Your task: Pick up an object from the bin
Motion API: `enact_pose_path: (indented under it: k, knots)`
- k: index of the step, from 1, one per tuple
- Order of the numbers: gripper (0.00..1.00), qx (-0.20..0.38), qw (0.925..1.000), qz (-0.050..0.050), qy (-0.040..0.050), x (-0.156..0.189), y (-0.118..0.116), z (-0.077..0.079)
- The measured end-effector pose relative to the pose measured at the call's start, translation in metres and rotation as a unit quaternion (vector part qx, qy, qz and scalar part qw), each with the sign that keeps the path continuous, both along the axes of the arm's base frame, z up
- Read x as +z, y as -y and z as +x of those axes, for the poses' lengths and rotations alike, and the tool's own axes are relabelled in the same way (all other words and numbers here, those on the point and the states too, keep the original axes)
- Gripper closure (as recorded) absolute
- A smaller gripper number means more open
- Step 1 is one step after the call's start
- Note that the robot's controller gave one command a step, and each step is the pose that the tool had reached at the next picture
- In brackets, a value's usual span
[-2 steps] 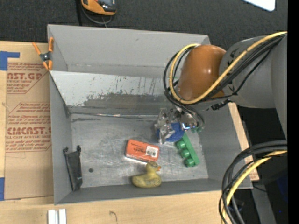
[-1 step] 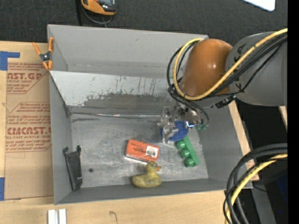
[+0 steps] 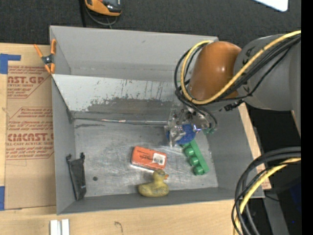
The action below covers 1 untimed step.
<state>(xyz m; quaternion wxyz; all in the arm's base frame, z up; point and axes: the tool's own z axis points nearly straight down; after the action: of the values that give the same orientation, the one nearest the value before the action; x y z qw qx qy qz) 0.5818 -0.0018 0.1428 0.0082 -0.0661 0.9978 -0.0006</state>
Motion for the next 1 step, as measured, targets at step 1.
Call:
enact_pose_path:
  k: [1]
  knots:
    - [1.00,0.004,0.9999,0.000,-0.0134,0.0202,-0.0046,-0.0127]
